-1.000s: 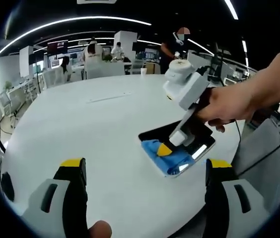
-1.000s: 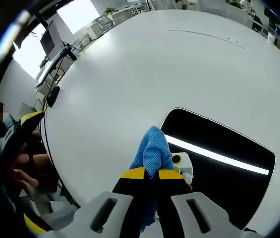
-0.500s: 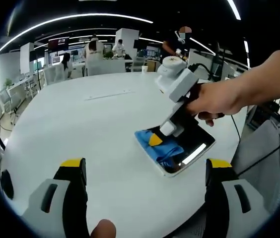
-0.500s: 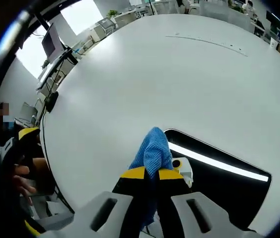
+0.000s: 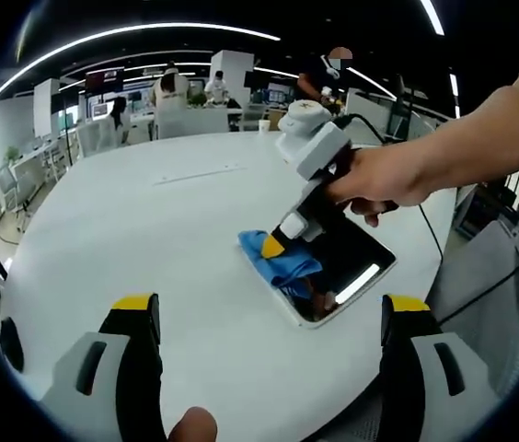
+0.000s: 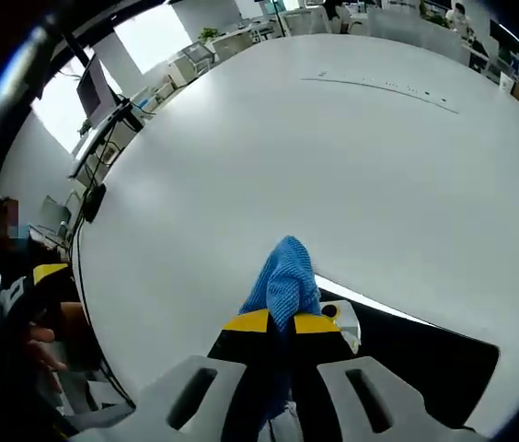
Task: Wipe the mirror surface with the cleaning cloth until all visible marks leave the cleaned area.
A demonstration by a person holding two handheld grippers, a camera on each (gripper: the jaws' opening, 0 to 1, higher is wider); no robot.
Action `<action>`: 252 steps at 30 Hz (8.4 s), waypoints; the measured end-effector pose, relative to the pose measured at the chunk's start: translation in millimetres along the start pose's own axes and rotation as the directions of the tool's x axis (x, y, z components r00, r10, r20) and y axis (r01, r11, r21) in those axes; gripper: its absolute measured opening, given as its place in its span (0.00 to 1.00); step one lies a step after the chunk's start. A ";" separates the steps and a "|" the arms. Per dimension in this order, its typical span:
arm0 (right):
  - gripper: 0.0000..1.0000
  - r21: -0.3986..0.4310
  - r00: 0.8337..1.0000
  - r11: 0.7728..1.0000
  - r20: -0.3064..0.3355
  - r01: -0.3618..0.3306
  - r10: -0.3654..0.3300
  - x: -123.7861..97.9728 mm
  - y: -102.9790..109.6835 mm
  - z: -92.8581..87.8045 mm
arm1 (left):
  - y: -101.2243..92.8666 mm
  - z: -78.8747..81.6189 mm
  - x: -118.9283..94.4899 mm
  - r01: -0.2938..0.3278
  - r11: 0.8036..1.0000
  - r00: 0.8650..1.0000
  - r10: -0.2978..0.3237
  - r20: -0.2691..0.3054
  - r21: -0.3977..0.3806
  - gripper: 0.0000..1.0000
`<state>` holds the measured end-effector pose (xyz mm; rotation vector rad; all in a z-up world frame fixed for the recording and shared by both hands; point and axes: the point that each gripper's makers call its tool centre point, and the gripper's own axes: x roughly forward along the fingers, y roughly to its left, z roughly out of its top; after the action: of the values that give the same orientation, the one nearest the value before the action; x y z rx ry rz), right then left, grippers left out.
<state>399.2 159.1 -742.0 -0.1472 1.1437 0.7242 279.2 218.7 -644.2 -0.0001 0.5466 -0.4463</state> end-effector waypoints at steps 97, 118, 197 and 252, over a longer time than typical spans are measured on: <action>0.01 -0.014 0.998 0.998 -0.006 0.067 -0.067 -18.9 -53.4 -6.5 | -58.6 -16.5 8.8 0.159 0.987 0.987 -0.160 0.007 0.034 0.99; 0.01 -0.017 0.995 0.995 -0.013 0.098 -0.098 -28.2 -65.6 -12.9 | -72.7 -23.8 8.9 0.176 0.984 0.984 -0.175 -0.021 0.037 0.99; 0.01 0.059 0.997 0.995 -0.031 0.079 -0.077 -56.0 -14.7 -95.1 | -44.4 -26.7 8.7 0.005 1.000 0.999 -0.005 0.036 0.014 0.99; 0.01 0.047 0.997 0.997 -0.045 0.062 -0.060 -68.8 -8.6 -124.5 | -44.7 -39.1 7.6 0.016 0.997 1.000 -0.017 0.005 0.076 0.99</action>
<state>292.7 64.4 -738.3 -0.1571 1.1925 0.6416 247.0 179.7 -676.3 0.0666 0.5241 -0.4826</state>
